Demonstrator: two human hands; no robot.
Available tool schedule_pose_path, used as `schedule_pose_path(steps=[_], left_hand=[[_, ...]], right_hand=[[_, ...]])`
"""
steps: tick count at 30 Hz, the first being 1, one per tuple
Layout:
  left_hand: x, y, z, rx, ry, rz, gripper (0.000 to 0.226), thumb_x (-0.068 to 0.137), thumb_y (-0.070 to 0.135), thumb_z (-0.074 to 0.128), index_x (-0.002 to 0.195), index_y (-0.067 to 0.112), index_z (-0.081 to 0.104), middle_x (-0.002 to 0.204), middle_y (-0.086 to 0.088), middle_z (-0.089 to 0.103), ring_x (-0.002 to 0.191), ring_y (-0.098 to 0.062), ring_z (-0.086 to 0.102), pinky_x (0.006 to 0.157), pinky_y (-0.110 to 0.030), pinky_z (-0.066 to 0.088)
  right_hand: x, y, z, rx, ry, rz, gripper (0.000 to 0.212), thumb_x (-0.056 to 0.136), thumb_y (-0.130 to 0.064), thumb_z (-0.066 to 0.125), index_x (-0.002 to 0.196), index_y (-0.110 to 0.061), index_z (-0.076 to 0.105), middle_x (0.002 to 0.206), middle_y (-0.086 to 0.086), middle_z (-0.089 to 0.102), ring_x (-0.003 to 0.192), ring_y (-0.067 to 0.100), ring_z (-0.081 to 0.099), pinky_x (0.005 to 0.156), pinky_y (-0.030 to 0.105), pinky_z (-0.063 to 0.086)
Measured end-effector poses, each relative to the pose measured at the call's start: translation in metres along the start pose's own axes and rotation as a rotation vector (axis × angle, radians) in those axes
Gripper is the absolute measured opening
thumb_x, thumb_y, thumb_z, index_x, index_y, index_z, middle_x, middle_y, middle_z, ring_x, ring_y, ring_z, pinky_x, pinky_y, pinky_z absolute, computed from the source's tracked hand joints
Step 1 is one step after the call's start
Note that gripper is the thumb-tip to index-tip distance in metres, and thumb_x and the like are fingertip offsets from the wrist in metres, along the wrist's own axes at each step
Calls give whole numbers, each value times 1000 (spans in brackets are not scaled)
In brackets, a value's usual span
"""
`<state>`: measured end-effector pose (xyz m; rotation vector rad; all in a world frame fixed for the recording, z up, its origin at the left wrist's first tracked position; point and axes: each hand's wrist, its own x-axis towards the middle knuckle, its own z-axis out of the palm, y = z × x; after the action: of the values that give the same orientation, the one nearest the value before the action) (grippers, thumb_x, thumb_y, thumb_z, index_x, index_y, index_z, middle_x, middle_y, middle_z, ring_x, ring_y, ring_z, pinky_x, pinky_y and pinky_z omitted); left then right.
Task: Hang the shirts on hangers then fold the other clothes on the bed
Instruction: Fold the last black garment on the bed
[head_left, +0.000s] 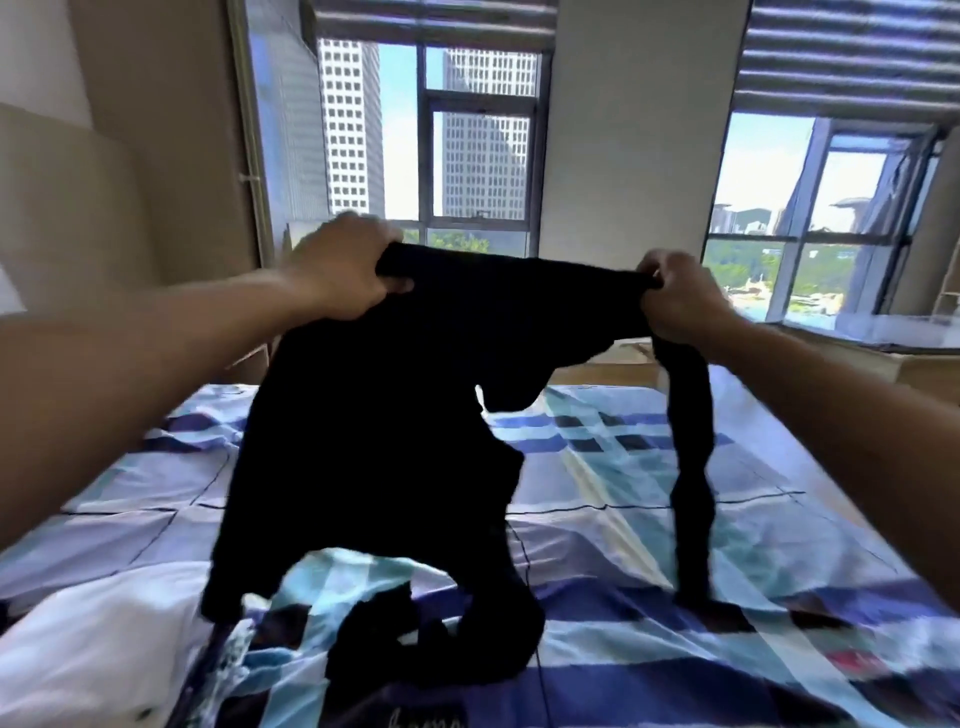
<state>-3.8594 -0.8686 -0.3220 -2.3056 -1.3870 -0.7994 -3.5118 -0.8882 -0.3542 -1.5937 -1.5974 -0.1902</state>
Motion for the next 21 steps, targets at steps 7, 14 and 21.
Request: schedule_pose_path(steps=[7,14,21], left_hand=[[-7,-16,-8,9,-71,-153,32,88,37,75,102,13,61,102,-9,58,94,-31,57,78,-36,41],[-56,-31,36,-191,-322,-383,27,91,34,71,102,9,70,89,-9,65,81,-25,59,67,-29,43],[-89,-31,65,-368,-415,-417,18,95,33,66,104,19,72,87,-4,66,73,-16,59,60,-15,46]], right_hand=[[8,-7,-39,-18,90,51,21,79,-12,53,93,-14,68,96,29,67,94,41,68,83,42,55],[-27,27,-16,-42,13,137,24,80,-5,49,92,0,69,90,30,67,89,39,66,81,39,52],[-48,70,-3,-108,-89,258,16,89,-10,53,92,-2,66,94,26,63,93,42,60,83,40,47]])
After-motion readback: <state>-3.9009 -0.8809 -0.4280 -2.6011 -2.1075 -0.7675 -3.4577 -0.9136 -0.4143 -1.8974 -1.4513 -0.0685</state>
